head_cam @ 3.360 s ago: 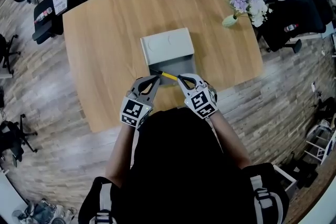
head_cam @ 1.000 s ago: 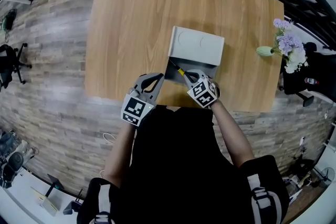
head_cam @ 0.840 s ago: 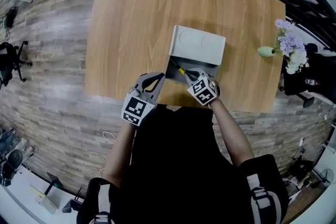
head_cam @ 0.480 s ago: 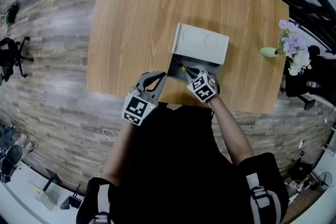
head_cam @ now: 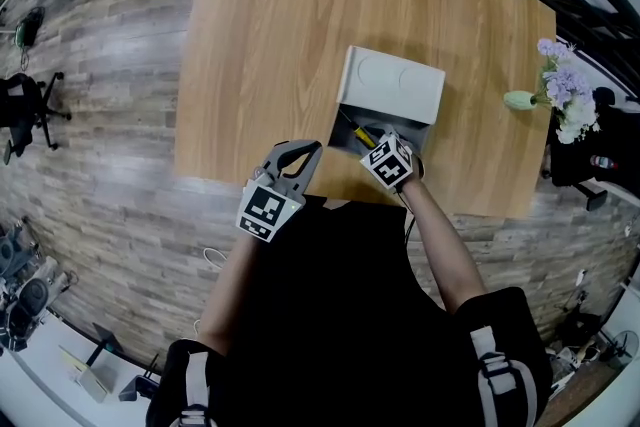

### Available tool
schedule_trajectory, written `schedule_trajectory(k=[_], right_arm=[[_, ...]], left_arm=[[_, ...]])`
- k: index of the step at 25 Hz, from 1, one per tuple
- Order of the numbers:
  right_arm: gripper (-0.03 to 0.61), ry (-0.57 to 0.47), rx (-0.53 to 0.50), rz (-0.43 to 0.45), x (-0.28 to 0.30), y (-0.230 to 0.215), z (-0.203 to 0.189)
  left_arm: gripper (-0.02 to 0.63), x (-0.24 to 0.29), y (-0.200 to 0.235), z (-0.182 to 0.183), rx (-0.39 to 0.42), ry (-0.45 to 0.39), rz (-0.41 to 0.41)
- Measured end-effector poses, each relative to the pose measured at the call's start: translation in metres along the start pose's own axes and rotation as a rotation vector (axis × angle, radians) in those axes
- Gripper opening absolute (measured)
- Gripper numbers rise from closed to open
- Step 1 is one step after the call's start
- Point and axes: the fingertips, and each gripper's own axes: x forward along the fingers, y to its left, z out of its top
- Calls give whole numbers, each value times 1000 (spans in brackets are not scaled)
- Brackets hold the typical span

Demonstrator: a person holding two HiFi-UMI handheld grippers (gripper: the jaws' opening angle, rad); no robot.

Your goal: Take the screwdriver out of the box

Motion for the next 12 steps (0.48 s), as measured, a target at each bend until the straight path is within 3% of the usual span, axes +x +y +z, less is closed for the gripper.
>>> schedule_trajectory(k=[12], right_arm=[[98, 11, 49, -43, 6, -3, -1]], left_arm=[[21, -10, 5, -1, 17, -5, -20]])
